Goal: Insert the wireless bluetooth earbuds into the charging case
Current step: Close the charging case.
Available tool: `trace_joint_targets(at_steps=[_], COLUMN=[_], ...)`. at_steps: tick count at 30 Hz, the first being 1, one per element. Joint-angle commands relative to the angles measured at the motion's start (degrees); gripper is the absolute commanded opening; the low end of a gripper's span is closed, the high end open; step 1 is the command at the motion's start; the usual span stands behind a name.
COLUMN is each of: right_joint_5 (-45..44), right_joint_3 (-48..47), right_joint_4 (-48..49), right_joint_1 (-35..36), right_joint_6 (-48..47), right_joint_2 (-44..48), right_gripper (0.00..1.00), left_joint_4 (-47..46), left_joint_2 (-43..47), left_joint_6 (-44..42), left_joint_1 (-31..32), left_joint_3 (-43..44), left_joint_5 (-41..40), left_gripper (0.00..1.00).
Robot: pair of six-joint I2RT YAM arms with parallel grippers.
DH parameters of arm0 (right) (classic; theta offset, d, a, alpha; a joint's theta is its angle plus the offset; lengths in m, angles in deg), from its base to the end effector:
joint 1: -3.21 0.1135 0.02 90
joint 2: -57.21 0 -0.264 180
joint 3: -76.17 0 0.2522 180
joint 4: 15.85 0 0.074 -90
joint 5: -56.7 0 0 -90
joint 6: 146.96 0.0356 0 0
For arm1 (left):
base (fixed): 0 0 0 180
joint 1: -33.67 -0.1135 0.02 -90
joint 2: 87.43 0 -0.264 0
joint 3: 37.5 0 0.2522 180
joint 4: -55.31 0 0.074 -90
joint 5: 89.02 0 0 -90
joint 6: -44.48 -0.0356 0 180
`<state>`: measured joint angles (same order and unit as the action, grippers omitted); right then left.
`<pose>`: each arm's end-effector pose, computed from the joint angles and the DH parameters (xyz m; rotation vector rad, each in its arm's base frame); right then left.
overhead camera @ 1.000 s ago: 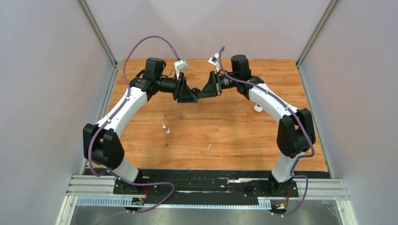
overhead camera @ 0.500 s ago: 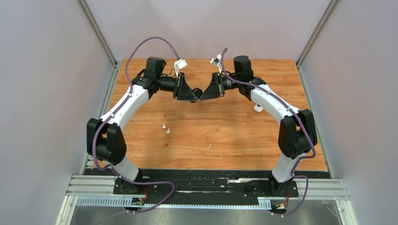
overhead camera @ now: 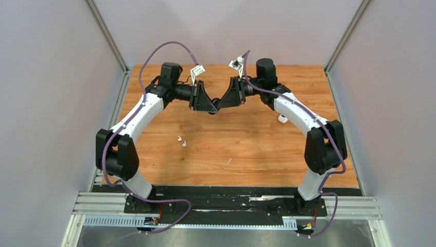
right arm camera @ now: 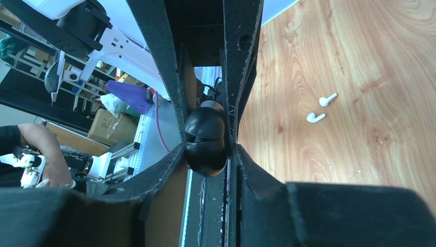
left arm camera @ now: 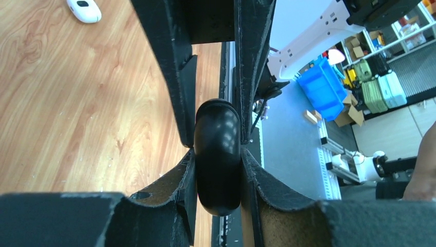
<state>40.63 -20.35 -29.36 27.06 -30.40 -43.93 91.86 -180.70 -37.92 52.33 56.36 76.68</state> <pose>0.3539 0.1939 0.3261 -0.9350 1.8148 1.7736 0.3246 -0.1460 0.3310 0.9523 1.8571 -1.6930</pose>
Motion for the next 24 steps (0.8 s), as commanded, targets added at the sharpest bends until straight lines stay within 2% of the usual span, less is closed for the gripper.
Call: trace_joint_targets(at_steps=[1, 2, 4, 5, 7, 11, 20, 24], right_joint_5=[-0.6, -0.4, 1.0, 2.0, 3.9, 5.7, 7.1, 6.9], right_joint_3=[-1.5, -1.4, -1.4, -1.5, -1.5, -0.6, -0.5, -0.8], right_joint_4=[4.1, 4.1, 4.4, 4.4, 4.2, 3.6, 3.6, 3.7], right_joint_1=[0.0, 0.0, 0.0, 0.0, -0.2, -0.5, -0.6, -0.6], right_joint_6=[1.7, 1.5, 0.1, -1.1, -3.4, -5.7, -6.7, -6.0], right_joint_2=[-0.4, -0.3, -0.2, -0.2, 0.0, 0.6, 0.7, 0.7], right_gripper=[0.28, 0.20, 0.02, 0.00, 0.00, 0.00, 0.00, 0.00], left_joint_4=[-0.7, -0.3, 0.8, 2.6, 4.7, 5.8, 2.7, 3.9], left_joint_2=[0.8, 0.8, 0.9, 0.9, 1.1, 1.6, 0.8, 1.3], left_joint_6=[0.2, 0.0, -0.4, -0.8, -1.7, -2.0, 0.8, -1.3], left_joint_1=[0.6, 0.6, 0.6, 0.4, -0.2, -2.4, -3.7, -3.8], left_joint_3=[1.6, 1.7, 2.3, 3.0, 4.1, 5.4, 4.8, 4.9], left_joint_5=[3.0, 2.9, 2.0, 0.5, -1.4, -3.1, -3.6, -3.6], left_gripper=[0.09, 0.10, 0.23, 0.38, 0.53, 0.57, 0.54, 0.53])
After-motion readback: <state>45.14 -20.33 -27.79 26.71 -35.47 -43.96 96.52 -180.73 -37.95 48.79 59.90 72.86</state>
